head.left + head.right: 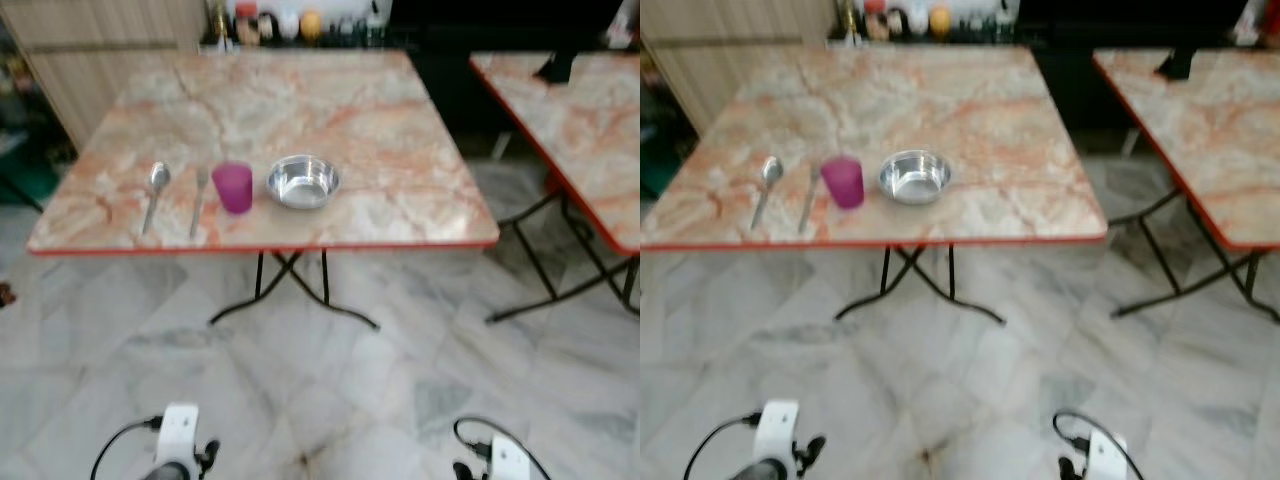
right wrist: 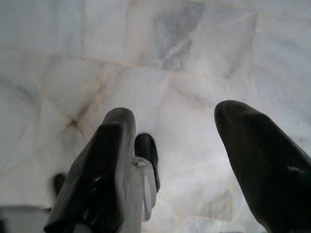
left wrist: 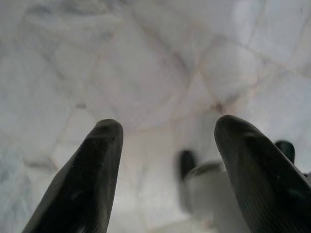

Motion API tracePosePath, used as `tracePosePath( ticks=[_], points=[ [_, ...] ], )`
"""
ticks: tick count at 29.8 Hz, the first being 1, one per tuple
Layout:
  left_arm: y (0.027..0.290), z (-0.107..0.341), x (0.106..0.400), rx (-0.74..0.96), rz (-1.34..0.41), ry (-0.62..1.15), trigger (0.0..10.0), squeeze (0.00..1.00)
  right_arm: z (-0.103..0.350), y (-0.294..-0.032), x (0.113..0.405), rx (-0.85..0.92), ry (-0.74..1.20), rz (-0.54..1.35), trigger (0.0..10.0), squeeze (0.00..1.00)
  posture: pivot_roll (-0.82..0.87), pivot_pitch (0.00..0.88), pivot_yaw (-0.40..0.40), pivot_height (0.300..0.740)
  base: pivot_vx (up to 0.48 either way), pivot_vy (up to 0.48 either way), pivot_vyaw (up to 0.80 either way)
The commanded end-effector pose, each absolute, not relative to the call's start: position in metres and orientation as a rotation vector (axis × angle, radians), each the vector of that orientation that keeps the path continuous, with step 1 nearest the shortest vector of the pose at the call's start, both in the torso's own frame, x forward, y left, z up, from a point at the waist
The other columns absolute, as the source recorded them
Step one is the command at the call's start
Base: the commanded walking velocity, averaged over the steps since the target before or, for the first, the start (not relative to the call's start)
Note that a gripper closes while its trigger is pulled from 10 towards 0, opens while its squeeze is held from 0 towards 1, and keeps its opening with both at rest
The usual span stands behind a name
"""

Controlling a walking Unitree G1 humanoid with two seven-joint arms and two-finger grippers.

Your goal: Setting the table

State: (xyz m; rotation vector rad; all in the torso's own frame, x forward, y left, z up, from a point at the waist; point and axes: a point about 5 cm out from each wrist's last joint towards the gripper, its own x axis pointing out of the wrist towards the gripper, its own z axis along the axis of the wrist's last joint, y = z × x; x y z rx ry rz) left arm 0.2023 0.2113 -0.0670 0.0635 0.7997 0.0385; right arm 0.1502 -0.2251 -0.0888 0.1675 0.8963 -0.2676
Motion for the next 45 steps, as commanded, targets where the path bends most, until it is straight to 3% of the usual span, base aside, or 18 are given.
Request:
tracePosePath(
  ticks=[1, 20, 28, 34, 45],
  points=[
    [0.22, -0.069, 0.195, 0.074, 0.061, 0.824, 10.0, 0.0, -0.091, -0.219, 0.149, 0.183, 0.905, -0.262, 10.0, 0.0, 0.01, 0.068, -0.007, 0.74, 0.0, 0.431, 0.0],
    [0.219, -0.07, 0.195, 0.08, 0.058, 0.82, 10.0, 0.0, -0.085, -0.222, 0.159, 0.151, 0.857, -0.246, 10.0, 0.0, 0.01, 0.064, -0.011, 0.74, 0.0, 0.017, 0.0],
    [0.217, -0.07, 0.196, 0.08, 0.057, 0.823, 10.0, 0.0, -0.085, -0.22, 0.16, 0.169, 0.838, -0.223, 10.0, 0.0, 0.01, 0.064, -0.014, 0.74, 0.0, 0.0, 0.75],
    [0.215, -0.07, 0.196, 0.091, 0.043, 0.821, 10.0, 0.0, -0.085, -0.218, 0.159, 0.202, 0.835, -0.232, 10.0, 0.0, 0.01, 0.061, -0.014, 0.74, 0.0, 0.0, 0.0],
    [0.213, -0.066, 0.202, 0.099, 0.025, 0.794, 10.0, 0.0, -0.083, -0.221, 0.162, 0.178, 0.823, -0.23, 10.0, 0.0, 0.01, 0.023, -0.01, 0.74, 0.29, 0.0, 0.0]
  ],
)
